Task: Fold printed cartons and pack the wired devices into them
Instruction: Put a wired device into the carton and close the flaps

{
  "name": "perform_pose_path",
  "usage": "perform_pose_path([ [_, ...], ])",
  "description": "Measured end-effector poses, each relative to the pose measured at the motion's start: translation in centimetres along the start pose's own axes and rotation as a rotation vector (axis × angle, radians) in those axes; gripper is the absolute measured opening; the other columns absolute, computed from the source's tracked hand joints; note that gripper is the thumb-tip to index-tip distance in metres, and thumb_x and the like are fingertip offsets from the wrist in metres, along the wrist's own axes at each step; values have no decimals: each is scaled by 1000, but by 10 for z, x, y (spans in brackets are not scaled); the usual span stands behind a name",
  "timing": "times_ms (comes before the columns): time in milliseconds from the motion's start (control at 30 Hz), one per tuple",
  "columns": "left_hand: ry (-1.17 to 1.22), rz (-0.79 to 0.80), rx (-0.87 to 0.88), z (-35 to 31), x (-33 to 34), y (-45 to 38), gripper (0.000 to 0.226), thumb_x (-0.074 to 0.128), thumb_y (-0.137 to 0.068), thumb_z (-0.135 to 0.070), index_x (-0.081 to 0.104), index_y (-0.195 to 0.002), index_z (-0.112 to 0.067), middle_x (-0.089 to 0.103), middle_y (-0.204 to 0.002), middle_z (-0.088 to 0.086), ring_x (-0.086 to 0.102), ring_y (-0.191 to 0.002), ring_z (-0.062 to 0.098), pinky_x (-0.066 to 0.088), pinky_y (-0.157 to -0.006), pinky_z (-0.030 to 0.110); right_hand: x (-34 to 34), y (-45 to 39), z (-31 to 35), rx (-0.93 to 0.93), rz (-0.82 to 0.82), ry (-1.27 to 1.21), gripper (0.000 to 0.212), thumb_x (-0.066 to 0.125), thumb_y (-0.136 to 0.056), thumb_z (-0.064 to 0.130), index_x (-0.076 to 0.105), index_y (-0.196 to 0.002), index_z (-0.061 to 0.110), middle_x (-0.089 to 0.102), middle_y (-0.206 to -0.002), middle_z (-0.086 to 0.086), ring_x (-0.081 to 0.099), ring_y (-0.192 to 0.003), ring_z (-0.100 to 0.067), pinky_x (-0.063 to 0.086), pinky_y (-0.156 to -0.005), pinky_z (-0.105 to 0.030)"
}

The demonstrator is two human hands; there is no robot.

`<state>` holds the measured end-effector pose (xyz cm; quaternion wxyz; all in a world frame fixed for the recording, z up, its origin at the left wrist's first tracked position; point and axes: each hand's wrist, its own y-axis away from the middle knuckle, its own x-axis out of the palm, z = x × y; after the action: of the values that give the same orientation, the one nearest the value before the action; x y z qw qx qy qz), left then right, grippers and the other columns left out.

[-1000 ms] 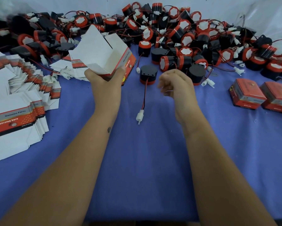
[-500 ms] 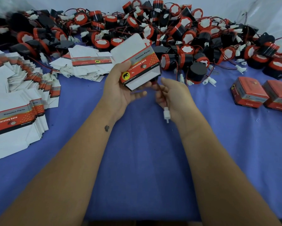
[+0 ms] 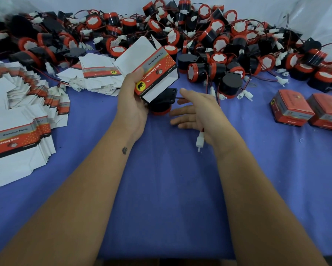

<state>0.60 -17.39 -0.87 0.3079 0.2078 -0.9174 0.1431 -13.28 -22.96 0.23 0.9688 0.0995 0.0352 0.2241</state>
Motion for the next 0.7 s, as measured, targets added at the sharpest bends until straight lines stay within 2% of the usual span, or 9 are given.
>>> perform_pose_path([
  [67,5,-3,20,-1,0,0,24,47,-97,-27,65,-108,-16,72,-98,-1,68,-94,17,53,-77,32,1,0,-2,1,9,-5,34,61,-95,39,61,-108,8,73,-88,-18,74,-69,-28,57,-53,-27],
  [133,39,-11,11,-3,-1,0,30,49,-93,-31,61,-113,-13,69,-101,1,65,-90,17,51,-69,28,2,0,-3,5,15,-50,38,62,-94,39,59,-118,9,74,-91,-17,74,-70,-27,56,-55,-27],
  [200,70,-11,-10,-6,-1,0,32,46,-94,-33,59,-115,-13,67,-100,2,62,-82,16,43,-63,27,2,-1,-4,-7,30,-87,38,63,-94,37,60,-119,7,75,-92,-15,72,-66,-24,55,-54,-24],
  [267,87,-9,-26,-6,-2,0,29,45,-95,-33,61,-109,-14,68,-96,1,61,-82,17,37,-66,30,3,-2,-4,-13,51,-169,38,62,-95,35,61,-116,4,75,-93,-14,71,-64,-21,54,-55,-23],
  [367,139,-25,-28,-7,1,1,27,47,-94,-32,62,-108,-14,69,-95,1,64,-88,18,44,-72,31,1,-4,-6,-10,89,-277,30,62,-95,28,65,-108,2,76,-91,-13,73,-76,-21,56,-63,-21],
  [467,173,-45,5,-6,4,2,35,43,-97,-30,57,-120,-7,68,-98,5,66,-88,20,53,-74,34,-2,-4,-11,-61,145,-259,12,63,-93,13,71,-99,5,76,-94,-11,74,-89,-21,58,-73,-22],
  [567,123,-61,-31,-5,2,0,44,37,-101,-37,57,-125,-7,70,-97,4,67,-82,19,53,-69,34,-1,-5,-13,-222,65,-14,21,66,-86,0,71,-100,16,75,-98,-2,71,-94,-12,56,-85,-22],
  [633,87,-139,-60,-6,-1,-3,51,39,-100,-43,56,-134,-9,68,-108,3,65,-92,17,53,-73,32,0,-5,-11,-385,-81,292,35,59,-84,-10,69,-95,22,71,-98,8,67,-94,-5,54,-88,-19],
  [700,46,-184,-88,-6,-3,-5,53,41,-99,-45,55,-139,-13,67,-114,2,63,-99,18,54,-80,32,1,-3,-10,-496,-119,501,42,49,-81,-17,67,-85,21,65,-98,9,65,-99,-9,52,-90,-21],
])
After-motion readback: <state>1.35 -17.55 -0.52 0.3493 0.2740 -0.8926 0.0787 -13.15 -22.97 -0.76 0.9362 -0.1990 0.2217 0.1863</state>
